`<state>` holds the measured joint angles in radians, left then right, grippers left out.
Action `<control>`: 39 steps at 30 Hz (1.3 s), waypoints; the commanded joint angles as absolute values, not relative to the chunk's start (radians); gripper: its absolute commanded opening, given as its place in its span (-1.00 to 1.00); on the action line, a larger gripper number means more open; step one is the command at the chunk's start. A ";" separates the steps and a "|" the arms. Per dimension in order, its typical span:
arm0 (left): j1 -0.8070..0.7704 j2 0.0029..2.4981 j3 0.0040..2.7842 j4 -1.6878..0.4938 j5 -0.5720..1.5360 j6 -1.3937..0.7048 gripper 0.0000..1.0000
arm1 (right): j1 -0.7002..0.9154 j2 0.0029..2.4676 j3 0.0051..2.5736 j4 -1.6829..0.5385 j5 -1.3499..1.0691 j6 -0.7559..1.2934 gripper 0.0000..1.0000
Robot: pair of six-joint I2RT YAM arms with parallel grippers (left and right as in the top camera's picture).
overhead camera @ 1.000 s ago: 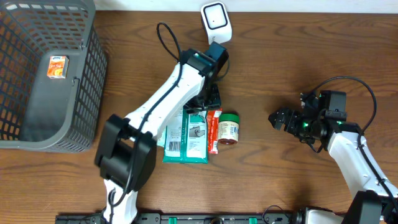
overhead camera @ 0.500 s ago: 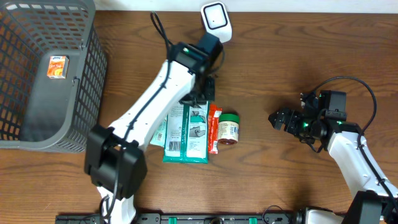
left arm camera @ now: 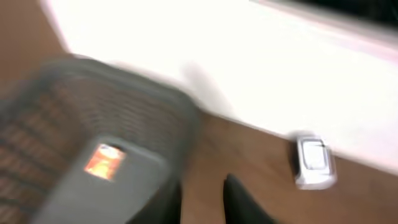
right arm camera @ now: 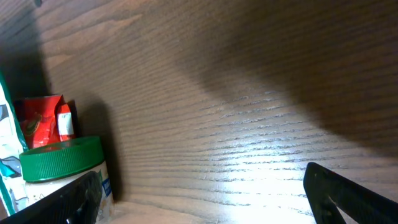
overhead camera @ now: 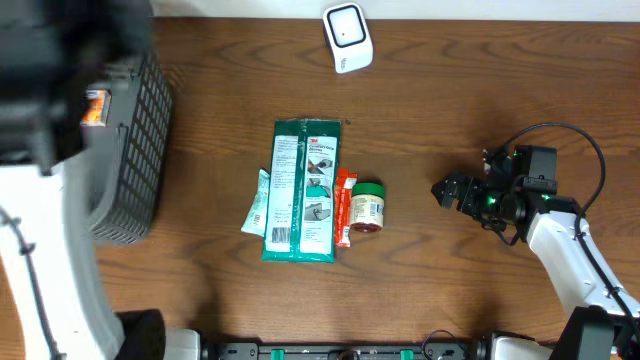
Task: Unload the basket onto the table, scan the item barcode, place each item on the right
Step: 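Release the glove pack and move the left gripper back to the basket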
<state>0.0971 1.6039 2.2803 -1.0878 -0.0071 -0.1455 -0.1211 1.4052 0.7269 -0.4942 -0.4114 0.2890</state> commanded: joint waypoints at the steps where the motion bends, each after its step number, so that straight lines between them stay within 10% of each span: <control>1: 0.222 1.657 2.268 -1.077 -0.012 -0.052 -0.28 | -0.130 1.392 0.739 -0.494 -0.416 0.299 0.99; 8: 0.379 1.795 2.238 -1.098 -0.008 0.057 0.59 | -0.130 1.392 0.739 -0.493 -0.416 0.299 0.99; 39: 0.454 2.424 2.238 -0.935 0.094 0.189 0.74 | -0.130 1.392 0.739 -0.494 -0.416 0.299 0.98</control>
<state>0.4324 2.3806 2.2387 -0.9478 0.0845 0.1814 -0.1211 1.4052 0.7269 -0.4938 -0.4114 0.2890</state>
